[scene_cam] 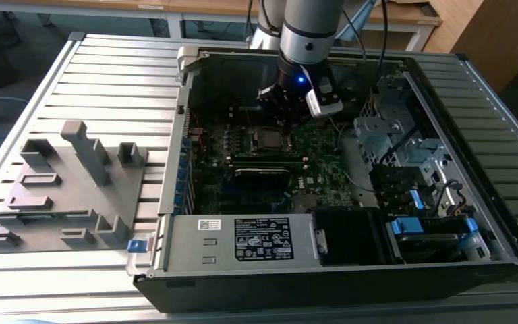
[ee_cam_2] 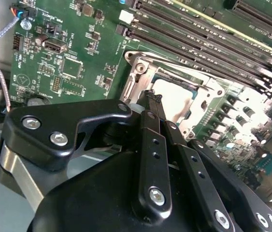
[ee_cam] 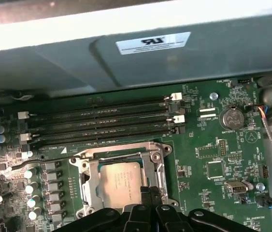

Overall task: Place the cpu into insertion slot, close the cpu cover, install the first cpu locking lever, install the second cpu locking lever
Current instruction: 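Close the cpu cover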

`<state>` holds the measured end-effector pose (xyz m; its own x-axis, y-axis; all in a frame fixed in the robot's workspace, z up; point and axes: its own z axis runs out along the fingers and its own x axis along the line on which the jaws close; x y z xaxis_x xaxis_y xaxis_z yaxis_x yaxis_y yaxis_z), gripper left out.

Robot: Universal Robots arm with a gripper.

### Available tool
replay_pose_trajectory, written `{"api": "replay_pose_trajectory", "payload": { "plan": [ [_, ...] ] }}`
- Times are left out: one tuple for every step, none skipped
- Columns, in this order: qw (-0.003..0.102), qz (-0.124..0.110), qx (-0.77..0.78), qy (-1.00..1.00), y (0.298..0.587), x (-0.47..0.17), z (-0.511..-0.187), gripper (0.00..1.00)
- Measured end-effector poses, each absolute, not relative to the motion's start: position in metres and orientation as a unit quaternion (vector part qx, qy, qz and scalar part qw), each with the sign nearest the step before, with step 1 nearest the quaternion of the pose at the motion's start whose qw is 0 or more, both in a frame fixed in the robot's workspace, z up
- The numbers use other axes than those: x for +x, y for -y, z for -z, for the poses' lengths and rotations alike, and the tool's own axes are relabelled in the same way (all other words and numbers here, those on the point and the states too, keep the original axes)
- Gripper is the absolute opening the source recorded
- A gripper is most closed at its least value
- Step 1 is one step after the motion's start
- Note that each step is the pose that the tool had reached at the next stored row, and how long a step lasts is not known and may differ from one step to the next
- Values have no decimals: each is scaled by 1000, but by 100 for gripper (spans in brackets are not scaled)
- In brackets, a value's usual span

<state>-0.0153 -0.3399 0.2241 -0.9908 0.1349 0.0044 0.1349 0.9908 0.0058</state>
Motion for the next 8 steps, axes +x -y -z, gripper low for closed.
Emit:
{"api": "replay_pose_trajectory", "payload": {
  "plan": [
    [2,3,-68,998,340,-17,-224,11],
    [2,3,-68,998,340,-18,-224,11],
    [2,2,-68,998,340,-20,-223,11],
    [2,2,-68,998,340,-23,-223,11],
    [2,2,-68,998,340,-25,-222,11],
    [2,2,-68,998,340,-28,-222,11],
    [2,1,-68,998,340,-30,-222,11],
    [2,1,-68,998,340,-33,-221,11]
  ]
}}
